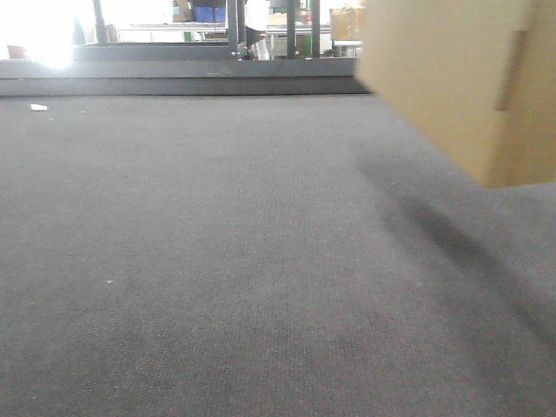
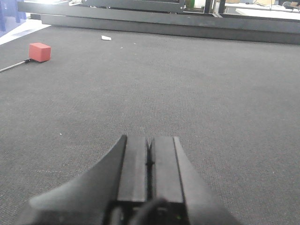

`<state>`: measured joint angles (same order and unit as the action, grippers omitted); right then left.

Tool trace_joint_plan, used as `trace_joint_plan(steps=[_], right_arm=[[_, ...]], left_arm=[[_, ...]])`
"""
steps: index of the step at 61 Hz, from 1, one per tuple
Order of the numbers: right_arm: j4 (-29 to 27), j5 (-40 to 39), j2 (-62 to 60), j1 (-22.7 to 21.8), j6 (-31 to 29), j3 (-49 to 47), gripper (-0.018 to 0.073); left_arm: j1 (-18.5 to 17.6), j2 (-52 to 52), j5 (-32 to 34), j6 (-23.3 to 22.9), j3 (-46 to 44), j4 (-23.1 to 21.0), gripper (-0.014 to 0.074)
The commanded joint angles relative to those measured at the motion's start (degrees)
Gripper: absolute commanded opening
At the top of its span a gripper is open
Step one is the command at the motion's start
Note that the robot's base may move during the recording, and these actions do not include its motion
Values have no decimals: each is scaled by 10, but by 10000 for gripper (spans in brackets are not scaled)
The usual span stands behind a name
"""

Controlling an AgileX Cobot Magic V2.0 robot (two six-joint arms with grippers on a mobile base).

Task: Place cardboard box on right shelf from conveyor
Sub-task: 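Hold the box in the right gripper and raise it clear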

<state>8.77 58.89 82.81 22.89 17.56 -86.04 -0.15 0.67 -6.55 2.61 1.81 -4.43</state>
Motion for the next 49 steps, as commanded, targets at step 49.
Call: trace_joint_plan(steps=[49], right_arm=[[8,-110,-562,-54,-64,310,256]], left_arm=[[1,8,49,0,4,-3,-116]])
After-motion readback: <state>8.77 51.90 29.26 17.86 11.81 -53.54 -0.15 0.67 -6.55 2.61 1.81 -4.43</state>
